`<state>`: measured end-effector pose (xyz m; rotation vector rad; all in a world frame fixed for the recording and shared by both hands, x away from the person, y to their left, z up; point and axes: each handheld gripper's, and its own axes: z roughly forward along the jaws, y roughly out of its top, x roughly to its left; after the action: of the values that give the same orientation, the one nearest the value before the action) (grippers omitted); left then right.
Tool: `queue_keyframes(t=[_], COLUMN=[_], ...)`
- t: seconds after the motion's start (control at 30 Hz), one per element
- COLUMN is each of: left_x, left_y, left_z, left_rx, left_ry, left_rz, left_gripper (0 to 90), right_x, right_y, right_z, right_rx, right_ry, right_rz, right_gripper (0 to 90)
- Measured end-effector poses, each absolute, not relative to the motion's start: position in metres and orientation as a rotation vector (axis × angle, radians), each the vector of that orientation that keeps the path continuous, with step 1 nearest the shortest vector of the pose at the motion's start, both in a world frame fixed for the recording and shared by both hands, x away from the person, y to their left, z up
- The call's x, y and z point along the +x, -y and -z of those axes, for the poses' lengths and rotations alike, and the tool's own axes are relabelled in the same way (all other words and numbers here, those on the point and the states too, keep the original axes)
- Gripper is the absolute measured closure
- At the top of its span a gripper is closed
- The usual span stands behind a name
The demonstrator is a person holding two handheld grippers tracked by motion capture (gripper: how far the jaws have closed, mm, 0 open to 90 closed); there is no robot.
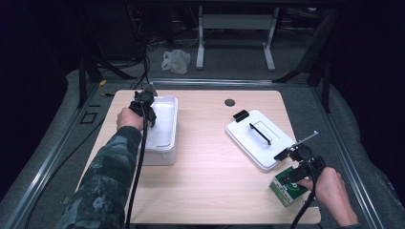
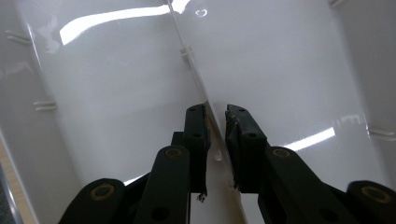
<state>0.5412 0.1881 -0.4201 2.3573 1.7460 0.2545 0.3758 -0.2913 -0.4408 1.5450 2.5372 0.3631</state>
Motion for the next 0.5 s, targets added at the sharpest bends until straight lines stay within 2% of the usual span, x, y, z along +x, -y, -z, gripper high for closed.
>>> queue_keyframes(t=[0.5], left_x=[0.5386], left_y=[-0.1814], left_z=[0.4196], left_rx=[2.429], left_ry=[-1.730], left_rz=[-0.274], left_gripper=[82.6], right_x=[0.3755], right_y=[0.2932], right_z=[0.4381], right_rx=[1.543], right_ry=[-2.536], right_rz=[-0.377], right_gripper=[4.8])
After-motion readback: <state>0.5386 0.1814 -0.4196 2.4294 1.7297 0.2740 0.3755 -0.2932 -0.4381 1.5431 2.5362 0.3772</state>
